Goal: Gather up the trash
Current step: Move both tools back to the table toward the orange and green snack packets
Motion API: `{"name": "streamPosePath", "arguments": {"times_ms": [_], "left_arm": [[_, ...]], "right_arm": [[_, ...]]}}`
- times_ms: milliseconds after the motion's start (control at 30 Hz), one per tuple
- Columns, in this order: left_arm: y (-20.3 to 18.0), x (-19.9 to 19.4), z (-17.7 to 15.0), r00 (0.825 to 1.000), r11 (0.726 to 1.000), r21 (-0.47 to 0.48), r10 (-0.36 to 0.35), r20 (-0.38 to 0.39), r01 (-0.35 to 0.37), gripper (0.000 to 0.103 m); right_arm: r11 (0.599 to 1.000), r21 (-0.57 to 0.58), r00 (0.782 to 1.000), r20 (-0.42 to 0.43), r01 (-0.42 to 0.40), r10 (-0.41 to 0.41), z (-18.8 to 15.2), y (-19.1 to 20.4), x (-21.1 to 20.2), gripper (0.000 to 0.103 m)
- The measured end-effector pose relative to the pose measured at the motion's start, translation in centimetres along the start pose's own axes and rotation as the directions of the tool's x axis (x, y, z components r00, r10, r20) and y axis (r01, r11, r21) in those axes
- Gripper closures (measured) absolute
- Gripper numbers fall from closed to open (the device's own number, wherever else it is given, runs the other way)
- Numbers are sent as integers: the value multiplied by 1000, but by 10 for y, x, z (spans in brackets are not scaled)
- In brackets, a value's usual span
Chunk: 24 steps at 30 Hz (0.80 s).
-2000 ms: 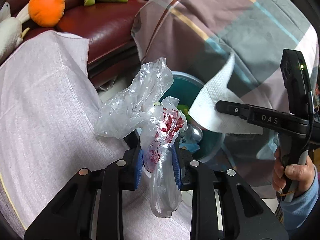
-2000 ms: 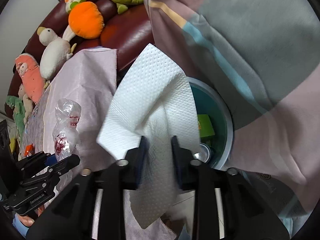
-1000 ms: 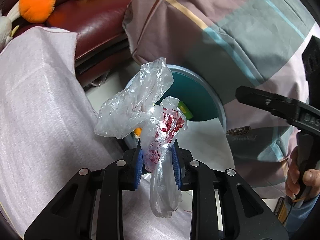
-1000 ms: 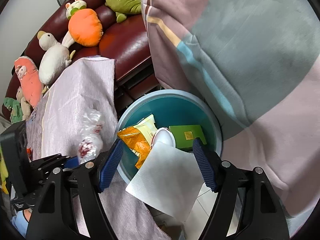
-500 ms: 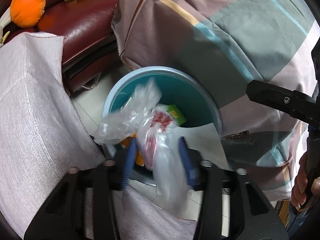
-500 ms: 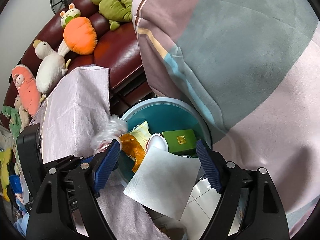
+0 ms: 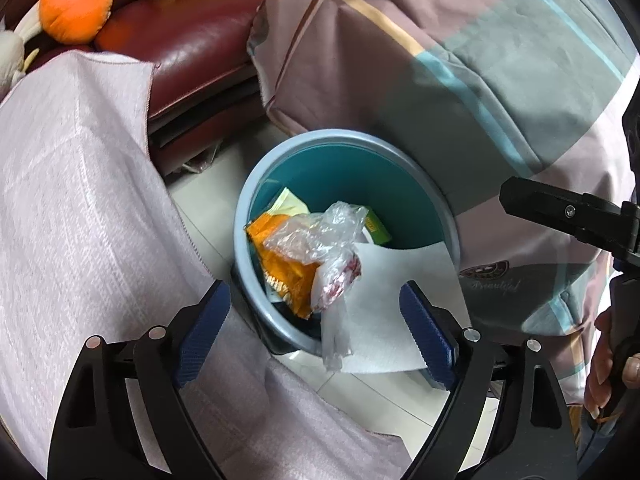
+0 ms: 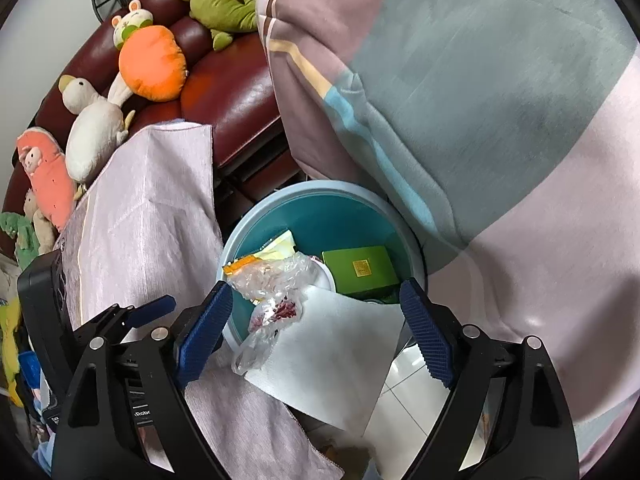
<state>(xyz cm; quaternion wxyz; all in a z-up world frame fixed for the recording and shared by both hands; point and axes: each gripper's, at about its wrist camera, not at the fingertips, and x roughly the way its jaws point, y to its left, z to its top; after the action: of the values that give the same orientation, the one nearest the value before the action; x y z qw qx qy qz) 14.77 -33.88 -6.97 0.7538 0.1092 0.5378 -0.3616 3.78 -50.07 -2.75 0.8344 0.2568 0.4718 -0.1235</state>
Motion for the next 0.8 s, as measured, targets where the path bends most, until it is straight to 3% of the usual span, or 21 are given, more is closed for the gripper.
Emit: {"name": "streamPosePath", "arguments": {"times_ms": [467, 800], "left_arm": [[26, -48, -21, 997, 999, -46, 31, 65, -28, 11], [69, -104, -60, 990, 991, -120, 76, 123, -61, 11]], "right_arm": [[998, -55, 999, -32, 15, -17, -17, 39, -5, 20], [989, -148, 999, -34, -1, -4, -33, 101, -17, 20]]}}
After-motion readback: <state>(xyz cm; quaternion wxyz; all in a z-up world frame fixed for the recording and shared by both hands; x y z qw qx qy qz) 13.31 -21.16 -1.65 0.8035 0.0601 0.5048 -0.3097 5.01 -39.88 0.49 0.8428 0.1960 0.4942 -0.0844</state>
